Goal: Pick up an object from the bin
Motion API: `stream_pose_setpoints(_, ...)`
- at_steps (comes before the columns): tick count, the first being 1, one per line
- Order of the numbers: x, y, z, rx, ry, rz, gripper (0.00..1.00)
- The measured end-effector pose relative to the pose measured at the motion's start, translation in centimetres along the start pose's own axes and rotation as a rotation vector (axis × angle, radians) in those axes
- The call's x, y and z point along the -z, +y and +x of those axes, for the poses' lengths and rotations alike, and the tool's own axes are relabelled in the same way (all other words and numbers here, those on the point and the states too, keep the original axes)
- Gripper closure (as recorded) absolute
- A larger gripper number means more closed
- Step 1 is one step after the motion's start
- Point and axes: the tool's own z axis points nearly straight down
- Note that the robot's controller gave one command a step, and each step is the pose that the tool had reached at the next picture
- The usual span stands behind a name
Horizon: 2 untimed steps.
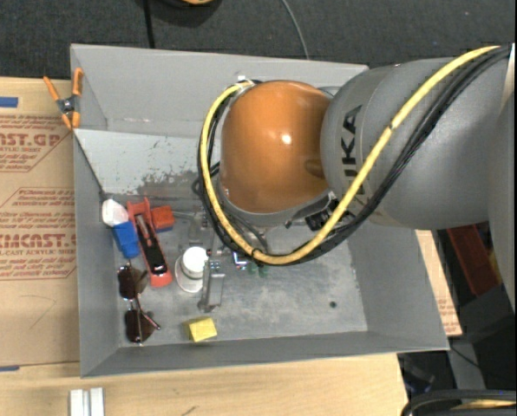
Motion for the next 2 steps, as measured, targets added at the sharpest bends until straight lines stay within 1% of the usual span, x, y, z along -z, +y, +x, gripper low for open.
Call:
stream_pose_setpoints(1, 0.5, -0.1, -0.2, -0.002, -0.008, -0.002, 0.00)
stream_pose_setpoints(2, -3.6, 0.1, -1.4, 0.043, -0.014, -0.003, 0.00)
